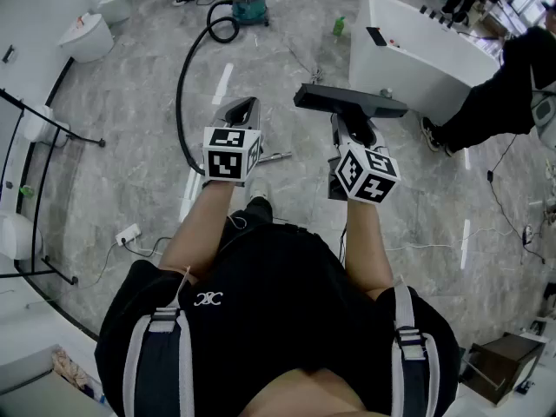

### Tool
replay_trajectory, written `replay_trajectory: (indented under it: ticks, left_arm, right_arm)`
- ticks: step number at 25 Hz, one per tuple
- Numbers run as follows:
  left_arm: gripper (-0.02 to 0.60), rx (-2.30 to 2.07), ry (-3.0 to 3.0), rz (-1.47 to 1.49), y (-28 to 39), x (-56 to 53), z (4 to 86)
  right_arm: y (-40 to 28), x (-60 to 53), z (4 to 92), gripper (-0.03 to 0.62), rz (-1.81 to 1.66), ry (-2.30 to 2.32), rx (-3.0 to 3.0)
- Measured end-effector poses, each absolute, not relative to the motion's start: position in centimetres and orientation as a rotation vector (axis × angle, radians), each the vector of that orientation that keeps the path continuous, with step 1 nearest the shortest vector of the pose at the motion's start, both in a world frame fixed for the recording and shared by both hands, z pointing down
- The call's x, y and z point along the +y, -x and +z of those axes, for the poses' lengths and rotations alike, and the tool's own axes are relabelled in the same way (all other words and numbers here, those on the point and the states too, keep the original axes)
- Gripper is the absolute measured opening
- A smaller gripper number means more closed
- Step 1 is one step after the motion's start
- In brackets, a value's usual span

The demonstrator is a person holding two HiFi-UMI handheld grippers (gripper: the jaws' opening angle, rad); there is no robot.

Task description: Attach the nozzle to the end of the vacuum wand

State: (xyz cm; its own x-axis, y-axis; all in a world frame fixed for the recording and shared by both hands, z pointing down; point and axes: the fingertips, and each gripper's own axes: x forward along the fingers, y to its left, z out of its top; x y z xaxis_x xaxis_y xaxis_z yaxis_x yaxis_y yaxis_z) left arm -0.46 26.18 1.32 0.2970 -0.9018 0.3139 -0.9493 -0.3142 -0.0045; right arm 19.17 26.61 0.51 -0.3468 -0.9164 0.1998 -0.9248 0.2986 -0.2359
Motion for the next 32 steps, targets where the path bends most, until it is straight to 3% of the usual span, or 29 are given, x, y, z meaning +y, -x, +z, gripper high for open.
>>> replay_trajectory:
  ticks: [12,32]
  left_arm:
    - [0.009,-1.647,-2.476,0.416,-0.7,16.1,1.9]
    - [0.009,-1.468,-2.447,0.491,5.1,-6.3,6.7]
  right_arm:
    - [-18.5,17.1,0.7,0.196,0.469,-1.796,-2.488]
    - [-12.6,-3.4,2.7,0.198,0.549,-1.810,-2.395]
